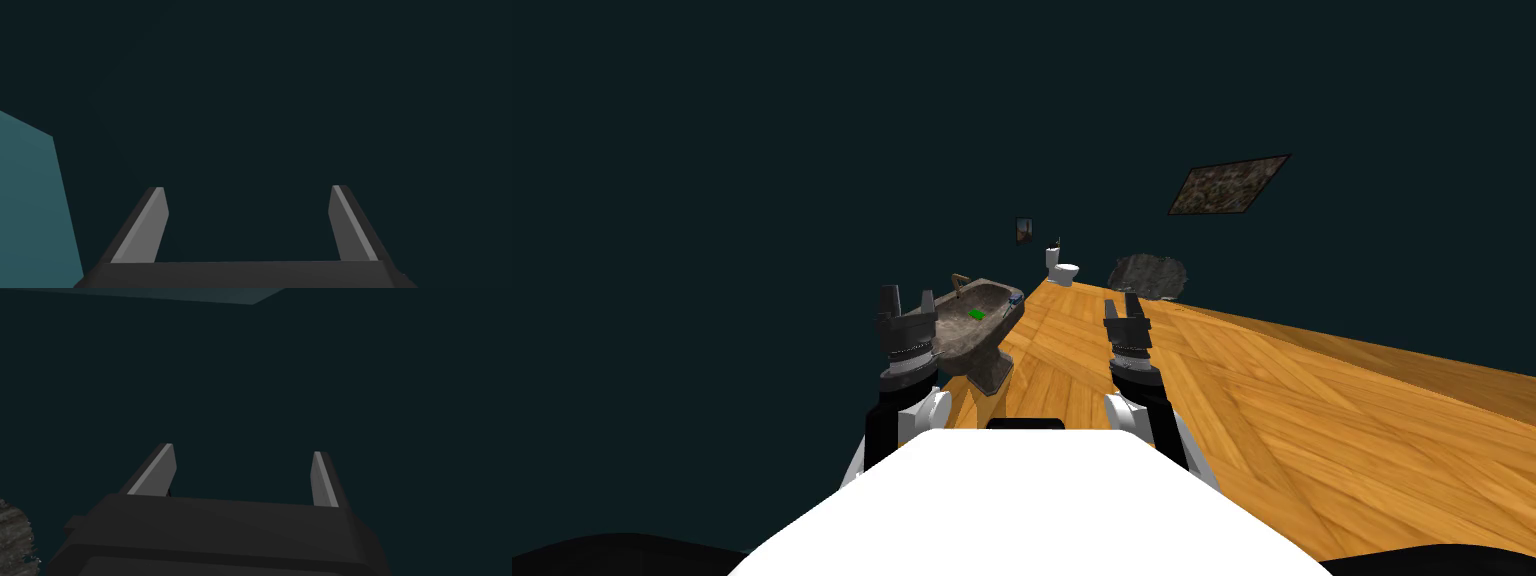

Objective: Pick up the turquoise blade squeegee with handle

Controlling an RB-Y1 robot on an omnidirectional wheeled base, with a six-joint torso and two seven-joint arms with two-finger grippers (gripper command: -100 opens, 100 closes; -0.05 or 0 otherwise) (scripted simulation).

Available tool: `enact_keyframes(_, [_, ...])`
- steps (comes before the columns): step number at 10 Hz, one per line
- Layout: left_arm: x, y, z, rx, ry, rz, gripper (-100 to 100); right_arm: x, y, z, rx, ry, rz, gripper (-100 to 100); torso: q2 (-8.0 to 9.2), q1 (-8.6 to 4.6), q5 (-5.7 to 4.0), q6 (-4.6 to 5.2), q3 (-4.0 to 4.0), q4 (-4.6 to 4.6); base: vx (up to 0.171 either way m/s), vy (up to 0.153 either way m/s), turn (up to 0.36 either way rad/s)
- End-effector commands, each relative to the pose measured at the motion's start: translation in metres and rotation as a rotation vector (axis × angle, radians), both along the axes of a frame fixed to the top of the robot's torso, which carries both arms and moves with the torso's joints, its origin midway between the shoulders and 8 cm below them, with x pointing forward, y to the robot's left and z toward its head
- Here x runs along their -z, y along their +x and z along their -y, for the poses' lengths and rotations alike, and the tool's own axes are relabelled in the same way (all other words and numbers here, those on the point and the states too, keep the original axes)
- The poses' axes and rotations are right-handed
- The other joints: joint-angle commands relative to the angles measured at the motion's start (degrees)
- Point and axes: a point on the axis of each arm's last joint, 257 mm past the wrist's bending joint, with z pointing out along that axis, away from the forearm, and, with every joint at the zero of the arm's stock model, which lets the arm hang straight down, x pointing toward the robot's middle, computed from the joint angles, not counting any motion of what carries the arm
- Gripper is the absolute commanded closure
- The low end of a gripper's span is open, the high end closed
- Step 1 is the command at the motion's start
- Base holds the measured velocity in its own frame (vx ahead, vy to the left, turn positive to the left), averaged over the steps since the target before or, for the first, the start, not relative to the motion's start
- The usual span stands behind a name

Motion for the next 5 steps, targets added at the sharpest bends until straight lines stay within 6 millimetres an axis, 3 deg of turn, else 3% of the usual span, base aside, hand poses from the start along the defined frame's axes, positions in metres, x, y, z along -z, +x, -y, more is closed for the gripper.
enact_keyframes(1, [0.004, 0.005, 0.003, 0.020, 0.024, -0.025, -100, 0.000, 0.000, 0.000, 0.000, 0.000, 0.000, 0, 0.00, 0.00, 0.00, 0.00, 0.00, 0.00, 0.008, -0.011, 0.030])
enact_keyframes(5, [0.017, 0.021, 0.005, 0.061, 0.055, -0.110, -100, 0.000, 0.000, 0.000, 0.000, 0.000, 0.000, 0, -0.08, -0.15, -0.03, 0.00, -0.04, -0.02, 0.017, -0.033, 0.049])
